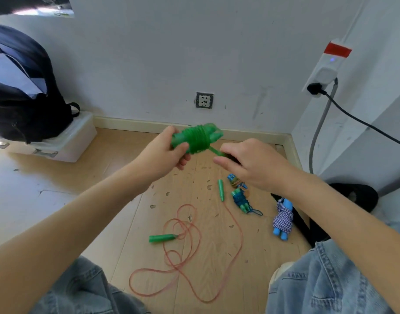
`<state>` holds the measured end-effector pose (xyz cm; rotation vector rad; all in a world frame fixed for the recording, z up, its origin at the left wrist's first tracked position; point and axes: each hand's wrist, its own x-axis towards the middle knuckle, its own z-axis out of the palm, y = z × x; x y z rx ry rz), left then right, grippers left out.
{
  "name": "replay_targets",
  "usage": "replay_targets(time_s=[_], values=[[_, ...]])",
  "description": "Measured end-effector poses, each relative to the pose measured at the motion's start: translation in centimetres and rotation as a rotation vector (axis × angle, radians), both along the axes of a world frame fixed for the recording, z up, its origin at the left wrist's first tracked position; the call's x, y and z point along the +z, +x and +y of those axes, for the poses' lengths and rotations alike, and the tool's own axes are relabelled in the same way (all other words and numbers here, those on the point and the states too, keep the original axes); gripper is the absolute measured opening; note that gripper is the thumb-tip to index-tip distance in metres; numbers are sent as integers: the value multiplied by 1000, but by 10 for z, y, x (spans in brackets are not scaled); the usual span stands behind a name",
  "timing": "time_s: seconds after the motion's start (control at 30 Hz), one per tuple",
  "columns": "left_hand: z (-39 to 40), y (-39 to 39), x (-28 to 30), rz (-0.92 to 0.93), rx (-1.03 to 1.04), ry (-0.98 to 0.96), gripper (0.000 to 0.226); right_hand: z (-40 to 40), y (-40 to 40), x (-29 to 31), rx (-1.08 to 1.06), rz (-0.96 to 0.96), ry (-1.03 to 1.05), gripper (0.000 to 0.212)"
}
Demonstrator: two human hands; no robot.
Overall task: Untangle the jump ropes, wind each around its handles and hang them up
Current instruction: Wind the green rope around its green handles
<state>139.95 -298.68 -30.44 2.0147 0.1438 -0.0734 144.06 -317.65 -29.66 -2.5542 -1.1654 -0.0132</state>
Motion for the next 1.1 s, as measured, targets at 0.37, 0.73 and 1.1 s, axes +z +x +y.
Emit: replay_targets(time_s=[0.37, 0.73, 1.1], values=[[14, -13, 11, 201, -587, 33, 24, -7, 4, -2, -60, 368, 445, 40], [-24, -15, -1, -457, -335, 793, 56, 7, -5, -9, -68, 592, 695, 33], [-16, -17, 6, 2, -416, -388, 40, -8, 11, -4, -161, 1298, 773, 23]])
